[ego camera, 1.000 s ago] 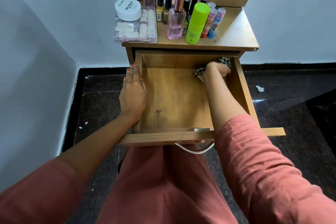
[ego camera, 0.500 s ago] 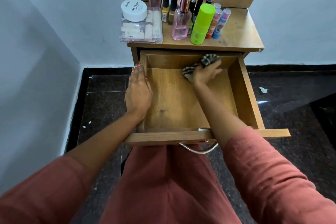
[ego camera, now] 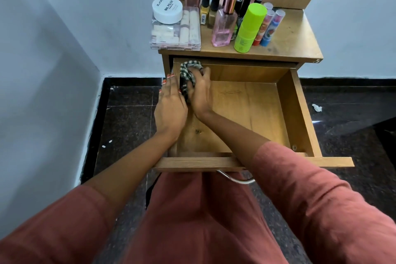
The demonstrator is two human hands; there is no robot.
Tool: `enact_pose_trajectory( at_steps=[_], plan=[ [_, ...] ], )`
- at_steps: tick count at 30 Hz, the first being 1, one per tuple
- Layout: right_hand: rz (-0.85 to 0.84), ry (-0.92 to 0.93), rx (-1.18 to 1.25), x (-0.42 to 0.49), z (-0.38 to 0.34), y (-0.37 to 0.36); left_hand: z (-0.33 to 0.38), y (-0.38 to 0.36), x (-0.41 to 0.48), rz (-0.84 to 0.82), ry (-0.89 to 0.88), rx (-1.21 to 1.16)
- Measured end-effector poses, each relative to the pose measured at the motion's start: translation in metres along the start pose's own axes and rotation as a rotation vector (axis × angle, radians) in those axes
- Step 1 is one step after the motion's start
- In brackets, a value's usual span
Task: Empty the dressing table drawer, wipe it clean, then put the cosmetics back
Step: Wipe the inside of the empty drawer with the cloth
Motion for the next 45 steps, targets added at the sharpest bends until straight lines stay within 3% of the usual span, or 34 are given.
enact_pose_trajectory(
  at_steps=[4,8,13,20,27,34,40,45],
  plan=[
    [0.010,0.091,-0.114,-0.003,-0.004,-0.007,-0.001,0.001,-0.001,0.010,-0.010,0.005],
    [-0.148,0.251,-0.254,-0.003,-0.003,-0.019,-0.002,-0.001,0.000,0.024,-0.008,-0.016],
    [-0.222,0.319,-0.536,0.000,-0.002,-0.029,-0.001,-0.002,0.002,0.023,0.003,-0.027],
    [-0.287,0.369,-0.744,0.006,-0.018,-0.043,0.000,-0.002,0.006,0.022,0.013,-0.017],
    [-0.260,0.262,-0.625,0.007,-0.004,-0.030,0.000,-0.002,0.004,0.026,-0.012,-0.016],
    [-0.111,0.123,-0.181,0.006,-0.008,-0.007,-0.001,-0.001,-0.001,0.010,-0.007,-0.040],
    [-0.079,0.223,-0.225,0.008,-0.017,-0.002,-0.003,-0.002,-0.002,0.006,0.002,-0.044],
    [-0.213,0.217,-0.445,-0.002,-0.005,-0.017,-0.002,0.000,-0.003,0.019,-0.002,-0.042]
  ],
)
Point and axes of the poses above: each hand's wrist, its own x-axis towards the middle knuckle, its own y-axis out of the back of the hand, z = x × y, the point moved 9 cm from there along x, towards the middle knuckle, and after that the axes turned 12 degrees about z, right-handed, at the moved point
